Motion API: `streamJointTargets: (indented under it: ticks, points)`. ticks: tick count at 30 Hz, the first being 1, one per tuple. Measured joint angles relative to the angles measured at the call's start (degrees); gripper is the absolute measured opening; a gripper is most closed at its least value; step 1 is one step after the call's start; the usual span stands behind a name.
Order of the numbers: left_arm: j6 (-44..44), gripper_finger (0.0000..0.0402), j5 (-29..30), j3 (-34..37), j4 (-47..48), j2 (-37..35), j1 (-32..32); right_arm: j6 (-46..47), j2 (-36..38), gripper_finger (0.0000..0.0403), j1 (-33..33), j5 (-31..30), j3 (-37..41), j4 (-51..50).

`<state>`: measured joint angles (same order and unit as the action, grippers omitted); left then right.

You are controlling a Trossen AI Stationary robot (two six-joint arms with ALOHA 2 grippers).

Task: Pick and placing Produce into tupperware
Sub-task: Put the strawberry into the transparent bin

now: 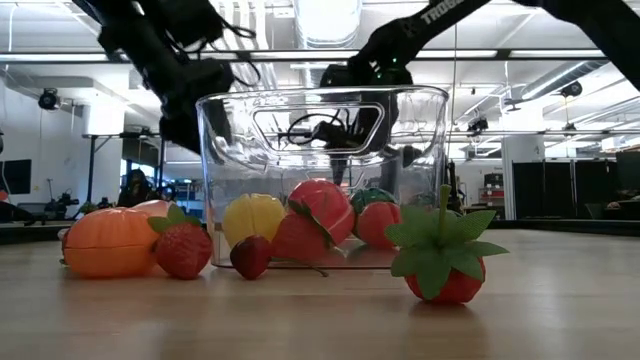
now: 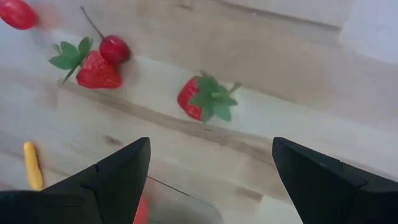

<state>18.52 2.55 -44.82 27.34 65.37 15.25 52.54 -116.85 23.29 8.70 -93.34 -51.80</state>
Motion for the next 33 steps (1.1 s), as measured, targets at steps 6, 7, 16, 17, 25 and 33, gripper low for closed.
streamJointTargets:
  ticks: [6,7,16,17,25,33]
  points:
    - [0.04,0.0368,2.42,0.11,0.49,-4.92,0.0,0.38,-2.61,0.0329,0.0,-0.01,-1.5,1.28]
    - [0.06,0.0368,2.46,0.11,0.35,-5.49,0.0,0.15,-3.13,0.0329,-0.02,-0.03,-1.87,1.15]
    - [0.17,0.0368,2.48,0.11,0.8,-8.02,0.0,-1.55,-8.77,0.0328,-0.13,0.28,-6.01,1.12]
    - [0.17,0.0368,2.48,0.11,1.05,-8.13,-0.02,-1.55,-8.89,0.0328,-0.13,0.28,-6.13,1.15]
    - [0.09,0.0368,2.48,0.2,2.31,-8.09,-0.04,-1.56,-8.99,0.0327,-0.17,0.28,-5.22,0.95]
    - [-1.42,0.0368,3.72,0.2,2.22,-8.09,-0.04,-1.56,-9.01,0.0327,-0.39,0.55,-3.2,0.4]
